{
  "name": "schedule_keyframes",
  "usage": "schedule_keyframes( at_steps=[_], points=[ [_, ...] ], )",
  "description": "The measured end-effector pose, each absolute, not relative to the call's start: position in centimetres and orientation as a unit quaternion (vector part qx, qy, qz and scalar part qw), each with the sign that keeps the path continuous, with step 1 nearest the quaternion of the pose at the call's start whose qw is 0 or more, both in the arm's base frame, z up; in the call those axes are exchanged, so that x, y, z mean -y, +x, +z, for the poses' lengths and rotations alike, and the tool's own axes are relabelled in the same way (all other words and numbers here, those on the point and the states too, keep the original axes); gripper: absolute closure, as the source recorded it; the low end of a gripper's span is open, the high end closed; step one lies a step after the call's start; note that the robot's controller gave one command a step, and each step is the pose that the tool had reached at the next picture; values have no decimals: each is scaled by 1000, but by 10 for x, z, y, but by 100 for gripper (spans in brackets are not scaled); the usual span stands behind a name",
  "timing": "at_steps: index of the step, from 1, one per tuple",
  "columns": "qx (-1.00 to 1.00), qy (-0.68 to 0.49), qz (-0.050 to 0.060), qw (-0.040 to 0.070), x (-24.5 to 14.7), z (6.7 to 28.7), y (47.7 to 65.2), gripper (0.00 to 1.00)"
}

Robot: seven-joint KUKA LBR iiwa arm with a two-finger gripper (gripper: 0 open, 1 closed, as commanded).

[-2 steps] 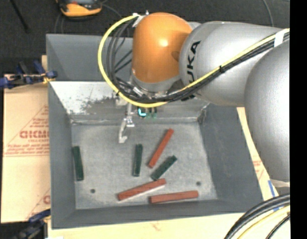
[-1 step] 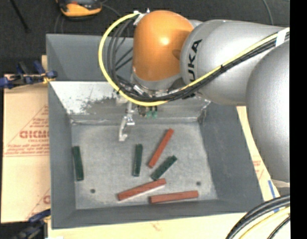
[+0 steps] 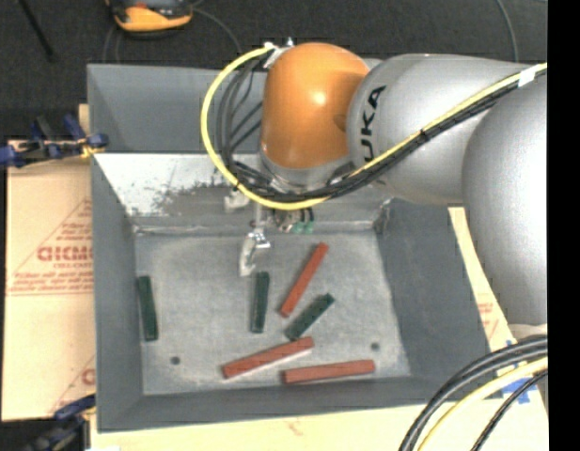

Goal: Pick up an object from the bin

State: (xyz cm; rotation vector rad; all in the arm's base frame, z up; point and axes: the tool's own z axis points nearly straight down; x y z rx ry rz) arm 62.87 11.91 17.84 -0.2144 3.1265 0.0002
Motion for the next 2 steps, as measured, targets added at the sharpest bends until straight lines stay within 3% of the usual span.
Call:
schedule_keyframes(
  at_steps=[1, 2],
  points=[
    [-1000, -19, 1, 2, -103, 162, 643, 0],
    [-999, -41, 0, 2, -61, 148, 596, 0]
  ],
)
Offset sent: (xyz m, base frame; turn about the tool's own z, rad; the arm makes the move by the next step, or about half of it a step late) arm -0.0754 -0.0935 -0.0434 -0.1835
